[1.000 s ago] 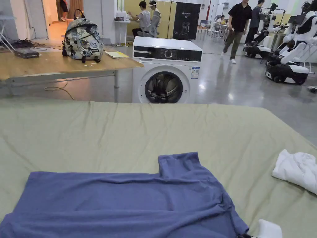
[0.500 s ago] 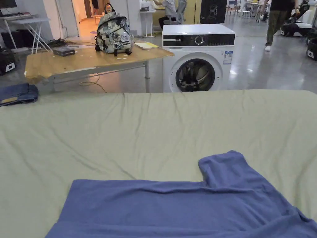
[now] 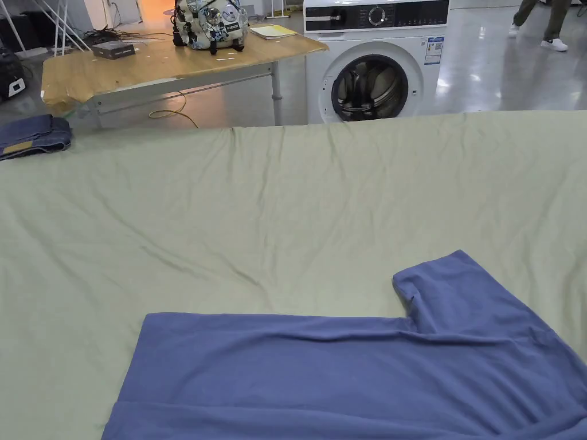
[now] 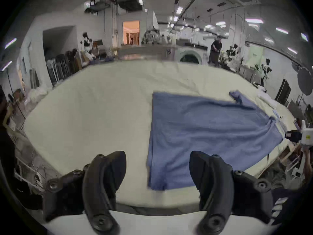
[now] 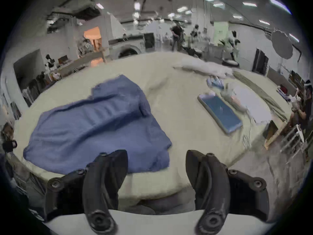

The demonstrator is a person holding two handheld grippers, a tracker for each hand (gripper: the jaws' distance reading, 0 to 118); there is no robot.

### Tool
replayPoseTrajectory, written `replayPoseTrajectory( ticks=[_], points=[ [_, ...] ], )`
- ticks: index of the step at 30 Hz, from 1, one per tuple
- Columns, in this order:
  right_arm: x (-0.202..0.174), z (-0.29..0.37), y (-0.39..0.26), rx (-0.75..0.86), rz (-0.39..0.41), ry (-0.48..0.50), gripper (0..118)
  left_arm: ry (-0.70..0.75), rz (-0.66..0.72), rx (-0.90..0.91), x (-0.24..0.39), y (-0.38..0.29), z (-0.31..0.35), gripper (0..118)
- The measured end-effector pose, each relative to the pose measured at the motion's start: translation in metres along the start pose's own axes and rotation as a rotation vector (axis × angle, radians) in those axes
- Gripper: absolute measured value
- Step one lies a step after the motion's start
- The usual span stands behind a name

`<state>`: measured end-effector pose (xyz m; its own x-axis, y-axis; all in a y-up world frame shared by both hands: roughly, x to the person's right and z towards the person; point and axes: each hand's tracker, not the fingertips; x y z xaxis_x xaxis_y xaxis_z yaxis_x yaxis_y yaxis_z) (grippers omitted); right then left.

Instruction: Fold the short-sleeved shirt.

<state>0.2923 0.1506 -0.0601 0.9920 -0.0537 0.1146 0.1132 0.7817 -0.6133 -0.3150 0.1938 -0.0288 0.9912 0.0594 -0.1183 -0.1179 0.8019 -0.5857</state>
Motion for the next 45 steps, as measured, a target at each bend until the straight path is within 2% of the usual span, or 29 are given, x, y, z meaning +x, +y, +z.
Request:
replayPoseTrajectory(
  ticks=[2,5,6,7,8,9,10,12,15,18,19,20,21,22,24,25,30,32,33,34,35,37,39,40,41,43,44,45],
  points=[
    [-0.015,0.012,0.017,0.083,0.031,0.038,74,-0.021,0.014,0.078,0.013,0.016,0.012,78],
    [-0.045,0.021,0.044,0.146,0.024,0.162,71,-0.075,0.012,0.15,0.034,0.035,0.022,78],
    [-0.054,0.021,0.05,0.167,0.029,0.198,64,-0.09,0.003,0.181,0.04,0.04,0.025,77],
    [-0.065,0.02,0.058,0.166,0.039,0.223,49,-0.119,-0.011,0.205,0.047,0.044,0.028,73],
    [-0.073,0.02,0.063,0.165,0.048,0.234,24,-0.127,-0.013,0.227,0.053,0.047,0.03,59],
    [-0.082,0.017,0.065,0.178,0.056,0.235,0,-0.125,-0.021,0.226,0.059,0.047,0.032,25],
    [-0.09,0.016,0.067,0.189,0.074,0.226,0,-0.126,-0.031,0.246,0.065,0.049,0.032,0],
    [-0.098,0.013,0.073,0.171,0.093,0.241,0,-0.101,-0.066,0.3,0.071,0.05,0.034,0],
    [-0.108,0.011,0.076,0.159,0.108,0.251,0,-0.119,-0.043,0.266,0.072,0.054,0.027,0],
    [-0.111,0.012,0.079,0.156,0.106,0.262,0,-0.188,0.06,0.161,0.05,0.073,-0.006,1],
    [-0.111,0.014,0.08,0.152,0.105,0.27,0,-0.19,0.083,0.173,0.042,0.081,-0.02,21],
    [-0.11,0.015,0.08,0.155,0.105,0.268,0,-0.198,0.077,0.127,0.034,0.088,-0.037,55],
    [-0.109,0.016,0.08,0.154,0.105,0.265,0,-0.185,0.074,0.076,0.028,0.1,-0.059,77],
    [-0.107,0.017,0.079,0.147,0.103,0.265,0,-0.164,0.077,-0.005,0.023,0.109,-0.086,76],
    [-0.088,0.01,0.071,0.133,0.081,0.258,0,-0.205,0.084,-0.026,0.01,0.121,-0.129,76],
    [-0.084,0.01,0.069,0.121,0.066,0.256,0,-0.186,0.073,-0.105,0.015,0.133,-0.153,76],
    [-0.066,0.011,0.062,0.075,0.009,0.213,0,-0.058,0.051,-0.276,0.01,0.147,-0.259,76],
    [-0.045,0.008,0.053,0.067,-0.003,0.184,0,-0.075,0.1,-0.333,0.008,0.142,-0.285,74],
    [-0.04,0.008,0.052,0.057,-0.012,0.164,0,-0.064,0.101,-0.374,0.003,0.141,-0.295,63],
    [-0.034,0.008,0.052,0.05,-0.022,0.153,0,-0.024,0.09,-0.393,0.005,0.137,-0.302,38],
    [-0.031,0.007,0.053,0.041,-0.031,0.137,0,0.018,0.061,-0.4,0.008,0.134,-0.306,4],
    [-0.028,0.005,0.056,0.033,-0.036,0.124,0,0.011,0.085,-0.359,0.019,0.131,-0.293,0],
    [-0.025,-0.005,0.073,0.028,-0.027,0.137,0,-0.036,-0.003,-0.395,0.027,0.131,-0.297,0],
    [-0.027,-0.016,0.083,0.027,-0.003,0.149,0,-0.001,-0.038,-0.406,0.029,0.131,-0.3,0],
    [-0.029,-0.025,0.098,0.023,0.018,0.144,3,-0.009,-0.011,-0.415,0.028,0.133,-0.298,0],
    [-0.035,-0.055,0.138,-0.006,0.039,0.15,64,-0.011,0.04,-0.462,0.025,0.139,-0.303,0],
    [-0.039,-0.074,0.156,-0.054,0.039,0.168,87,-0.015,0.048,-0.474,0.024,0.14,-0.305,0],
    [-0.041,-0.1,0.174,-0.113,0.029,0.183,93,-0.017,0.043,-0.476,0.021,0.139,-0.309,0]
  ],
)
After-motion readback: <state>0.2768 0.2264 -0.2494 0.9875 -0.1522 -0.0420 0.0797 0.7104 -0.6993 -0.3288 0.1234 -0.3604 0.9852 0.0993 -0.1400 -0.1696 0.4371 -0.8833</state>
